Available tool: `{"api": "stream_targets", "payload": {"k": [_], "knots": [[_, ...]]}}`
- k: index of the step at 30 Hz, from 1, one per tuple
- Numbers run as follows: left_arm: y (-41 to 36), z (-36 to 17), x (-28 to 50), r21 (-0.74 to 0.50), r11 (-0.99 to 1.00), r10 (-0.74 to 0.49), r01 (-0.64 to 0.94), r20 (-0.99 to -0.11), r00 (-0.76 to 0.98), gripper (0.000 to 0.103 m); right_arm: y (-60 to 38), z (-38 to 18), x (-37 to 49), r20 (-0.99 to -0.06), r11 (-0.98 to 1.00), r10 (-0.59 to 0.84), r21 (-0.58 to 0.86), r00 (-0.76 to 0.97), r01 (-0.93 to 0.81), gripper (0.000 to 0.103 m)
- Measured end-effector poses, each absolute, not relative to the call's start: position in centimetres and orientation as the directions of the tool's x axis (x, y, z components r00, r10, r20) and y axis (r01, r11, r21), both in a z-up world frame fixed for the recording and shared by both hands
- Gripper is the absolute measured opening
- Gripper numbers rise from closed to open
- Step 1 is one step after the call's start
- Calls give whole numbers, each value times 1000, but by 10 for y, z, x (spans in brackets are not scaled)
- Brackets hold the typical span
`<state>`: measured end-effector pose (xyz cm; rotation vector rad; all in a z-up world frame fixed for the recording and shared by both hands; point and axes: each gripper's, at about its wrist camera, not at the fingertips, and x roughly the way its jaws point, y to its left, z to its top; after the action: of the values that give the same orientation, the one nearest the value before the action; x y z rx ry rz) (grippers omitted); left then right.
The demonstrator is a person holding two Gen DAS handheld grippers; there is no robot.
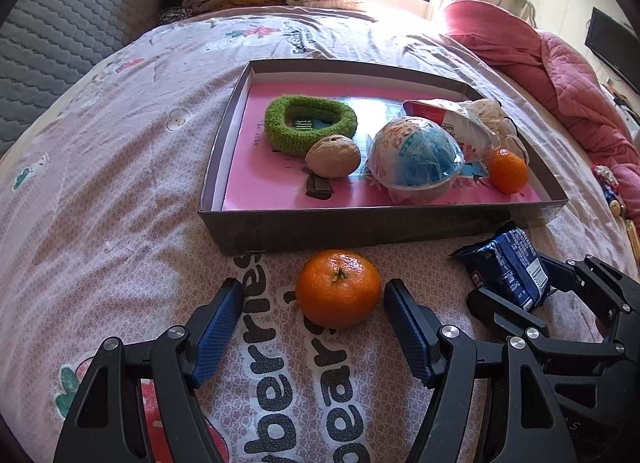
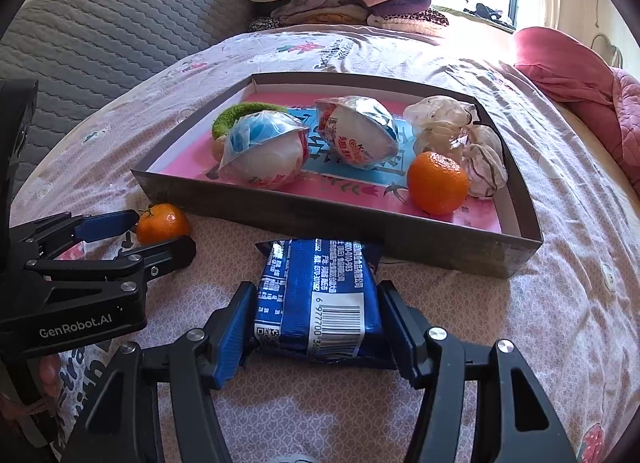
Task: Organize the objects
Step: 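Close the left tool on the orange while the right tool grasps the blue packet, then lift and carry the orange and blue packet over the tray with both tools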
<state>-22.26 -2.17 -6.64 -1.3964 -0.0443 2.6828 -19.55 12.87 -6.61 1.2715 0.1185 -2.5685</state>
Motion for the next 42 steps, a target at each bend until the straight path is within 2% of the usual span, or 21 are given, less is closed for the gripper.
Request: {"api": "stream_targets", "payload": {"k": [3, 10, 30, 42], "knots": [[-20, -67, -223, -70, -993, 111, -93, -815, -569, 69, 128, -65, -195, -790, -959, -203, 43, -578, 278, 59], [-17, -65, -223, -97, -988, 148, -120, -809, -568, 40, 130, -64, -194, -788, -959, -211, 52, -578, 280, 57], [-11, -47, -211, -85, -986, 154, -143, -790, -593, 40, 136, -50, -187, -762, -945, -279, 111, -584, 307, 53], [-9, -15, -196, -81, -984, 165, -157, -743, -649, 40, 144, -13, -174, -688, -941, -316, 137, -653, 311, 53]]}}
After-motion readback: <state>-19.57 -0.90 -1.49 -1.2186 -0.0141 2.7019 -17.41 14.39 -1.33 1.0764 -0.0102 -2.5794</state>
